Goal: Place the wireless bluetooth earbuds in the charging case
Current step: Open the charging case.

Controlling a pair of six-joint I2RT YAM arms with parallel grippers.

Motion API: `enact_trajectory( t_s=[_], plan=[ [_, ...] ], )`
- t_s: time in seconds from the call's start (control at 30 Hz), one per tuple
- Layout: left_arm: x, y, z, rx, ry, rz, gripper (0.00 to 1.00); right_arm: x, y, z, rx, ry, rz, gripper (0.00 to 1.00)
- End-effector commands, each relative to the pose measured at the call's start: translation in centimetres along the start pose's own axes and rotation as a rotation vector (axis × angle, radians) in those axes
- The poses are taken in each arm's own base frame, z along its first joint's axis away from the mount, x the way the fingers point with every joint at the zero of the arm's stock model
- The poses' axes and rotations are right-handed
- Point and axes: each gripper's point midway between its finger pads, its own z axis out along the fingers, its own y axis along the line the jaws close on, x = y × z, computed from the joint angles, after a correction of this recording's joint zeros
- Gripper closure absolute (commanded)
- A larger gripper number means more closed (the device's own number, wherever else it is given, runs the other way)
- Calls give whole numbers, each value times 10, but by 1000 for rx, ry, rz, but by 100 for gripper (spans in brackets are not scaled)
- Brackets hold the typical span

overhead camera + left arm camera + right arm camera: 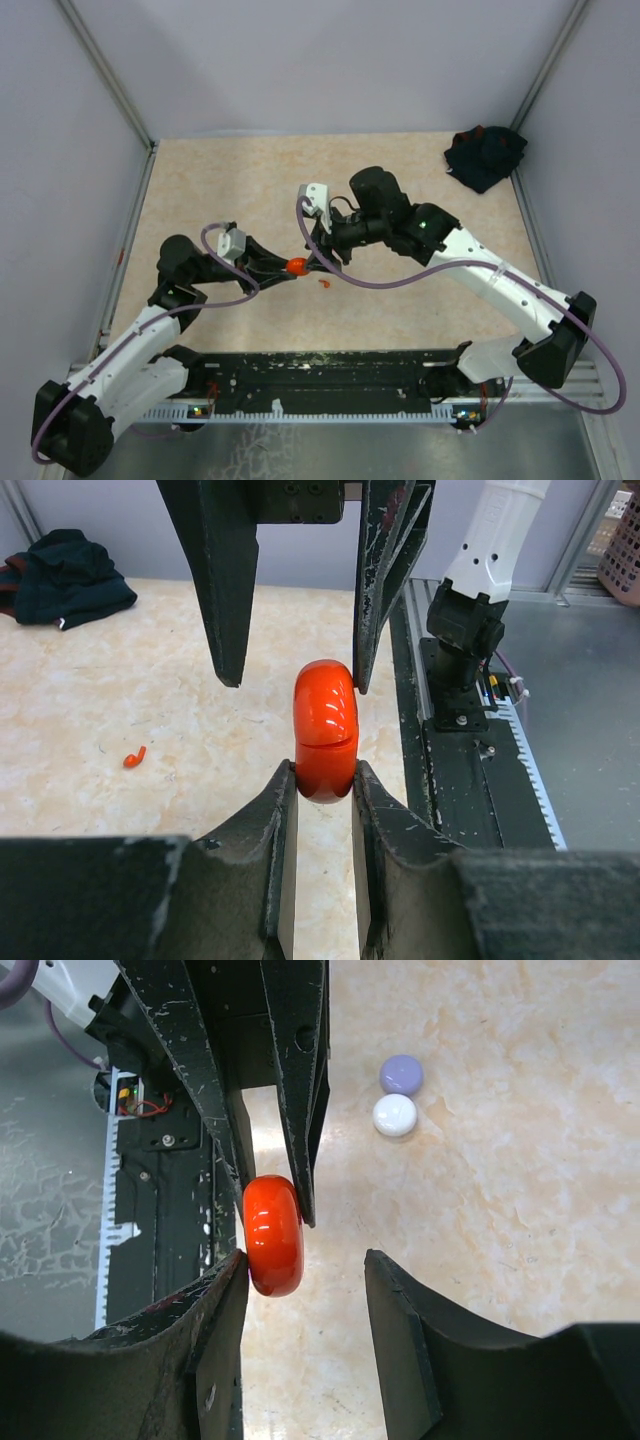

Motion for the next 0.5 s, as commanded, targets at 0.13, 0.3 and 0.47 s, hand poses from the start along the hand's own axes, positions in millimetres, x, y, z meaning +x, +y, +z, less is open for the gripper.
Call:
enact_trajectory(
  t_s=[0.13, 0.3, 0.47],
  plan=[
    [-10, -15, 2, 71, -11, 78, 100, -19, -15, -11, 117, -55, -39, 50],
    [-10, -17, 3, 81, -12, 90, 100, -18, -21, -11, 145, -54, -33, 50],
    [-10, -18, 3, 84, -12, 96, 100, -20, -23, -13, 161, -61, -34, 50]
  ],
)
